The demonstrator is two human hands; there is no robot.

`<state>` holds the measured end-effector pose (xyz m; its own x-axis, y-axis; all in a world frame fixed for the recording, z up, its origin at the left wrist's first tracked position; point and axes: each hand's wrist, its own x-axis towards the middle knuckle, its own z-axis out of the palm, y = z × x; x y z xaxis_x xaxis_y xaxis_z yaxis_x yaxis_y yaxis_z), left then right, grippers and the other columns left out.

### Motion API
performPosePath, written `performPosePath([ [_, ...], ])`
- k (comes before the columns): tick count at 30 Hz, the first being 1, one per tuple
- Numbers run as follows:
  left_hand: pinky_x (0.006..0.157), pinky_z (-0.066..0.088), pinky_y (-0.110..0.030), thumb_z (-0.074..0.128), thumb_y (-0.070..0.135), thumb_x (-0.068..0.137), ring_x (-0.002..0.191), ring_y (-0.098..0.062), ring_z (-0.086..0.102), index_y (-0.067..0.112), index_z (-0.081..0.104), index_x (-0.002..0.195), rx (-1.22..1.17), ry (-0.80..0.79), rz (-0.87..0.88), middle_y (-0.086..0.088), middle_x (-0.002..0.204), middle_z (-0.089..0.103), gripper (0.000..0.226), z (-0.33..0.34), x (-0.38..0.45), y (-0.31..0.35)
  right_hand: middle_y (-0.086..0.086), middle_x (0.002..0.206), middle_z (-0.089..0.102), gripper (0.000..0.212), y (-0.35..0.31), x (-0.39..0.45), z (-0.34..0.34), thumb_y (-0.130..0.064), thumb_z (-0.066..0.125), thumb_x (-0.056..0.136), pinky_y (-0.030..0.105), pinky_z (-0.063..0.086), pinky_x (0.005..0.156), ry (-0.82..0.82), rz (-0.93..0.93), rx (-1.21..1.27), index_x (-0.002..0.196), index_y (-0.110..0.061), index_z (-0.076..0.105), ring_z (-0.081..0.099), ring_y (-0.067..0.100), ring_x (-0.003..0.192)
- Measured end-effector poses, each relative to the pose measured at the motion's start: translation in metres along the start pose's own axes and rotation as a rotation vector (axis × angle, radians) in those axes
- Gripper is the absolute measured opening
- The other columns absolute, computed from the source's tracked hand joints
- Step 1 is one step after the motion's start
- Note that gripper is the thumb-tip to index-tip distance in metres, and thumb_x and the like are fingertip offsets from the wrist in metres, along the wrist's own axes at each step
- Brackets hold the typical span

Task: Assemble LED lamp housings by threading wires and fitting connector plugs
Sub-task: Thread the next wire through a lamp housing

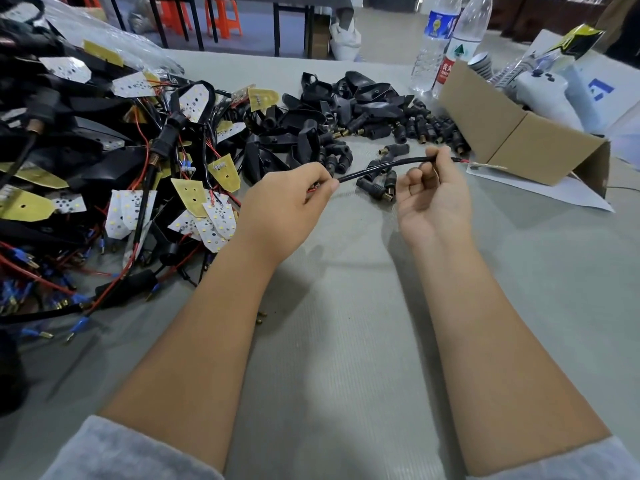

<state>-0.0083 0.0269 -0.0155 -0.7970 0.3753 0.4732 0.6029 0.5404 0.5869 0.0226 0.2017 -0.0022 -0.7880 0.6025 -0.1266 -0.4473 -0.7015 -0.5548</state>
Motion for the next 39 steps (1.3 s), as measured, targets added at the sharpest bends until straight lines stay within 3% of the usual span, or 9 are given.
performPosePath([
  [5, 0.062, 0.038, -0.035, 0.052, 0.026, 0.100, 0.063, -0.014, 0.045, 0.014, 0.063, 0.099, -0.049, -0.061, 0.064, 0.001, 0.066, 0.055, 0.016, 0.005, 0.000, 0.004, -0.004, 0.054, 0.048, 0.017, 0.003, -0.002, -0.002, -0.016, 0.056, 0.097, 0.019, 0.044, 0.050, -0.097, 0.130, -0.109, 0.082, -0.010, 0.063, 0.047, 0.008, 0.046],
  [9, 0.068, 0.041, -0.036, 0.052, 0.031, 0.098, 0.074, -0.011, 0.049, 0.017, 0.063, 0.105, 0.019, -0.110, 0.120, 0.010, 0.070, 0.053, 0.020, 0.009, 0.000, 0.009, -0.005, 0.053, 0.048, 0.016, 0.018, -0.006, -0.001, -0.020, 0.057, 0.096, 0.021, 0.043, 0.052, -0.279, 0.100, -0.611, 0.090, -0.008, 0.065, 0.047, 0.009, 0.047],
  [12, 0.090, 0.038, -0.036, 0.043, 0.049, 0.090, 0.106, -0.019, 0.051, 0.024, 0.063, 0.114, 0.201, -0.015, 0.101, 0.006, 0.102, 0.063, 0.040, 0.010, 0.003, 0.007, -0.002, 0.055, 0.055, 0.021, 0.025, -0.009, -0.002, -0.023, 0.057, 0.098, 0.023, 0.040, 0.052, -0.368, 0.067, -0.847, 0.095, -0.004, 0.064, 0.047, 0.011, 0.047],
  [17, 0.117, 0.016, -0.042, 0.034, 0.045, 0.101, 0.146, -0.026, 0.019, 0.021, 0.043, 0.143, 0.305, 0.000, -0.178, -0.003, 0.148, 0.046, 0.050, 0.009, 0.005, -0.012, -0.001, 0.056, 0.058, 0.024, 0.024, -0.009, -0.001, -0.026, 0.052, 0.101, 0.022, 0.042, 0.049, -0.228, 0.025, -0.669, 0.082, -0.013, 0.058, 0.048, 0.012, 0.047],
  [21, 0.113, 0.022, -0.041, 0.041, 0.045, 0.098, 0.142, -0.027, 0.029, 0.019, 0.053, 0.134, 0.372, -0.030, -0.176, -0.008, 0.134, 0.055, 0.046, 0.010, 0.007, -0.015, -0.003, 0.058, 0.057, 0.015, 0.020, -0.009, -0.001, -0.013, 0.063, 0.094, 0.022, 0.043, 0.051, -0.184, -0.005, -0.541, 0.083, -0.015, 0.053, 0.050, 0.011, 0.049],
  [24, 0.098, 0.034, -0.037, 0.052, 0.044, 0.090, 0.120, -0.027, 0.048, 0.020, 0.058, 0.125, 0.370, -0.028, -0.095, -0.004, 0.111, 0.062, 0.043, 0.008, 0.009, -0.012, -0.001, 0.061, 0.060, 0.016, 0.019, -0.011, 0.000, -0.008, 0.064, 0.092, 0.022, 0.045, 0.053, -0.217, 0.017, -0.552, 0.080, -0.013, 0.055, 0.051, 0.010, 0.051],
  [31, 0.068, 0.043, -0.036, 0.061, 0.015, 0.084, 0.081, -0.019, 0.053, 0.018, 0.062, 0.107, 0.130, -0.057, -0.055, 0.005, 0.071, 0.054, 0.023, 0.004, 0.004, -0.008, 0.004, 0.067, 0.065, 0.014, 0.021, -0.016, 0.003, -0.015, 0.057, 0.098, 0.023, 0.047, 0.053, -0.289, 0.075, -0.556, 0.085, -0.013, 0.054, 0.055, 0.012, 0.052],
  [33, 0.064, 0.041, -0.032, 0.063, 0.007, 0.082, 0.070, -0.014, 0.049, 0.015, 0.063, 0.104, 0.009, -0.058, -0.026, -0.003, 0.068, 0.057, 0.024, 0.004, 0.003, -0.005, 0.002, 0.065, 0.062, 0.011, 0.020, -0.016, 0.003, -0.017, 0.056, 0.098, 0.023, 0.044, 0.052, -0.284, 0.076, -0.552, 0.089, -0.011, 0.055, 0.052, 0.012, 0.051],
  [39, 0.077, 0.042, -0.022, 0.064, -0.002, 0.077, 0.084, -0.011, 0.055, 0.009, 0.065, 0.108, 0.004, -0.138, 0.089, 0.000, 0.087, 0.062, 0.032, 0.007, 0.004, -0.002, -0.002, 0.062, 0.062, 0.017, 0.019, -0.019, 0.001, -0.019, 0.055, 0.098, 0.020, 0.042, 0.054, -0.392, 0.109, -0.682, 0.089, -0.008, 0.066, 0.049, 0.010, 0.051],
])
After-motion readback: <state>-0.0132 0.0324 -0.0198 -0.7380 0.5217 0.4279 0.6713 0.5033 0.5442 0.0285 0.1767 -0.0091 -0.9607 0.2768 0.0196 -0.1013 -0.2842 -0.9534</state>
